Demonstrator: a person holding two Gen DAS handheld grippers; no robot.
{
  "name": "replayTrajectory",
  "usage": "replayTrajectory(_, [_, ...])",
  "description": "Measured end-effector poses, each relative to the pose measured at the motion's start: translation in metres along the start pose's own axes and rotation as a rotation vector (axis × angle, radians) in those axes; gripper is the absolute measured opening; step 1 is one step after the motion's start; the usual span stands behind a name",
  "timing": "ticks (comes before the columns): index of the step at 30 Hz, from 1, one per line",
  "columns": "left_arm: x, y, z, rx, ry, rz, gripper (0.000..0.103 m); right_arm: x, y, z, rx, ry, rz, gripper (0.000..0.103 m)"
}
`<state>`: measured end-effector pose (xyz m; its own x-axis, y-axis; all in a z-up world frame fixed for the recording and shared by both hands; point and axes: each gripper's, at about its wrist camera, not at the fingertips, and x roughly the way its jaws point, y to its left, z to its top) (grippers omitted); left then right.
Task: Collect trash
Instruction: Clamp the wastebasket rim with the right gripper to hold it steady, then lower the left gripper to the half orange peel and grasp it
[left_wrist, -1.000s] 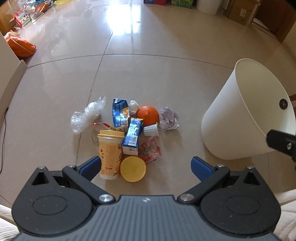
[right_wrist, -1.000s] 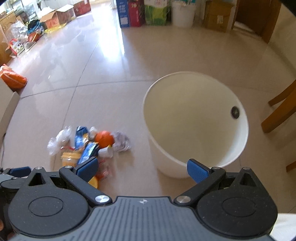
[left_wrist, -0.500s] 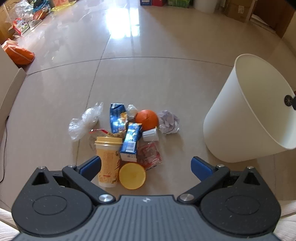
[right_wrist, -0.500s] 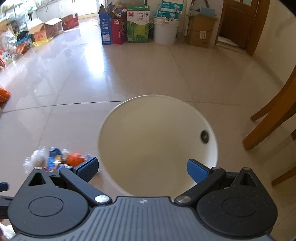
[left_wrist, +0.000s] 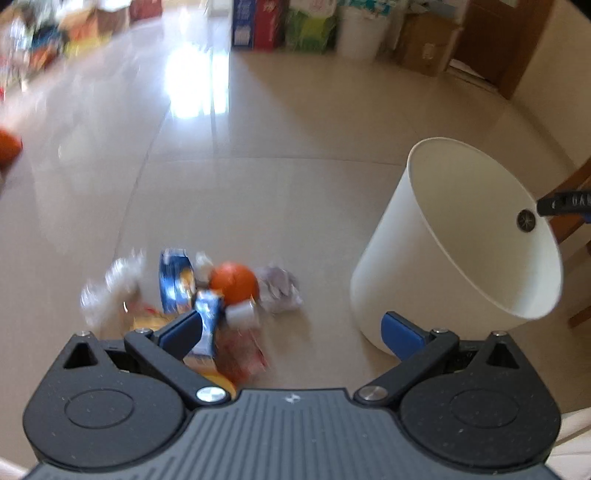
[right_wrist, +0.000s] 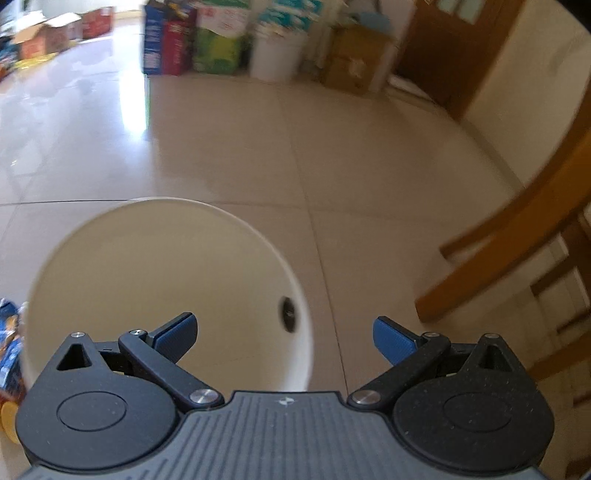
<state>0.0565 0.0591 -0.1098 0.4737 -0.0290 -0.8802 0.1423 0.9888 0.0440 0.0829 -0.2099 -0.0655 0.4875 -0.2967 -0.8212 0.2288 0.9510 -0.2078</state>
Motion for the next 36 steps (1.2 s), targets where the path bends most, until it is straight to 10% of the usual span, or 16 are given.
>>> replayTrajectory(13, [0.033,0.005,-0.010,0.024,0.105,0.018,0.102,0.073,-0.029,0.024,0.100,0.156,0.064,0.062])
replayTrajectory(20, [0.033,0.005,-0.010,0.011,0.103,-0.001,0.102,0.092,-0.029,0.021,0.130,0.256,0.133,0.018])
replayTrajectory(36, [0.019,0.008,-0.026,0.107,0.064,0.063,0.102,0.089,-0.026,0.022,0.088,0.261,0.113,0.018])
